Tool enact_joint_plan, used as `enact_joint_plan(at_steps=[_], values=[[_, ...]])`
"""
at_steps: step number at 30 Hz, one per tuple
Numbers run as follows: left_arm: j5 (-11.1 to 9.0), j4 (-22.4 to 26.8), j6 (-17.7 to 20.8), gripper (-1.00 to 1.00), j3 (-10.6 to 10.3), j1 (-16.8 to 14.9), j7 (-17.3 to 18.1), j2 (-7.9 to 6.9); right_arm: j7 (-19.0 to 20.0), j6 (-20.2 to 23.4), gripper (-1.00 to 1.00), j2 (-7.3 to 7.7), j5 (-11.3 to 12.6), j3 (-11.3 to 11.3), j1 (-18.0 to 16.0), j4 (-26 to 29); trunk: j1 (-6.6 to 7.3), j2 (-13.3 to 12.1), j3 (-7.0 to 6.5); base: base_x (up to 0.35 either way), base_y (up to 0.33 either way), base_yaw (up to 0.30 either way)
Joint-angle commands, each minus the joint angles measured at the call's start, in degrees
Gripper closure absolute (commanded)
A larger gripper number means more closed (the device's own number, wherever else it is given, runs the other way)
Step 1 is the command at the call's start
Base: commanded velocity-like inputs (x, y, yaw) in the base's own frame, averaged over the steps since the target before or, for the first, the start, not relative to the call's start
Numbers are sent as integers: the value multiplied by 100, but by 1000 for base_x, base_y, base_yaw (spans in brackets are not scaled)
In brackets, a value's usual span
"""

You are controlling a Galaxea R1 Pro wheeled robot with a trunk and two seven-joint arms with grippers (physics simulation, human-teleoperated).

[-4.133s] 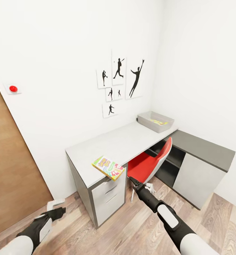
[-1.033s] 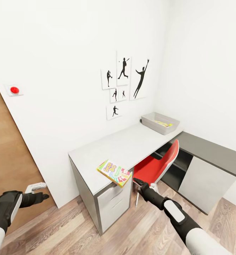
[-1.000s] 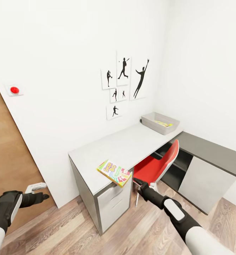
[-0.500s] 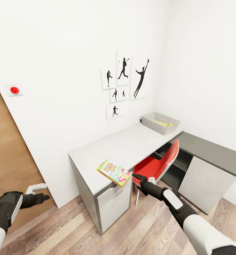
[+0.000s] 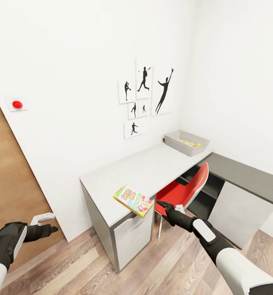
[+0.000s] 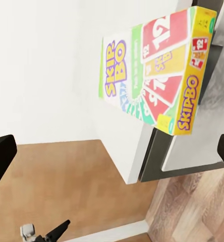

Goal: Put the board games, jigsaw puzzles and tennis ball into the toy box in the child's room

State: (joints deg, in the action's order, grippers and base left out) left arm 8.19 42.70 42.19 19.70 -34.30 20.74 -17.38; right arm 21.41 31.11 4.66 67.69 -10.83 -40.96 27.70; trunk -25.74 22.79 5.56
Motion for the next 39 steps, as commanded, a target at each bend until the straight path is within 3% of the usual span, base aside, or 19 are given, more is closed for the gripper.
enact_joint_plan(at_steps=[1, 19, 26, 31, 39], values=[[61, 5, 18, -100, 20, -6, 53, 4, 10, 5, -100, 5, 18, -28, -7, -1, -4, 13, 13, 19, 21, 0], [49, -275, 66, -100, 17, -6, 86, 94, -36, 285, -100, 16, 7, -94, -4, 23, -4, 13, 13, 44, 28, 0], [56, -875, 61, -100, 10, -6, 503, 61, -47, 297, -100, 10, 7, -94, -1, 49, -4, 13, 13, 1, 1, 0], [59, -951, 61, -100, 3, -6, 702, 42, -49, 306, -100, 10, 9, -82, -1, 51, -4, 13, 14, 0, 0, 0], [68, -964, 61, -100, -1, -6, 736, 51, -43, 301, -100, 16, 8, -63, -8, 60, -4, 13, 20, 0, 0, 0]])
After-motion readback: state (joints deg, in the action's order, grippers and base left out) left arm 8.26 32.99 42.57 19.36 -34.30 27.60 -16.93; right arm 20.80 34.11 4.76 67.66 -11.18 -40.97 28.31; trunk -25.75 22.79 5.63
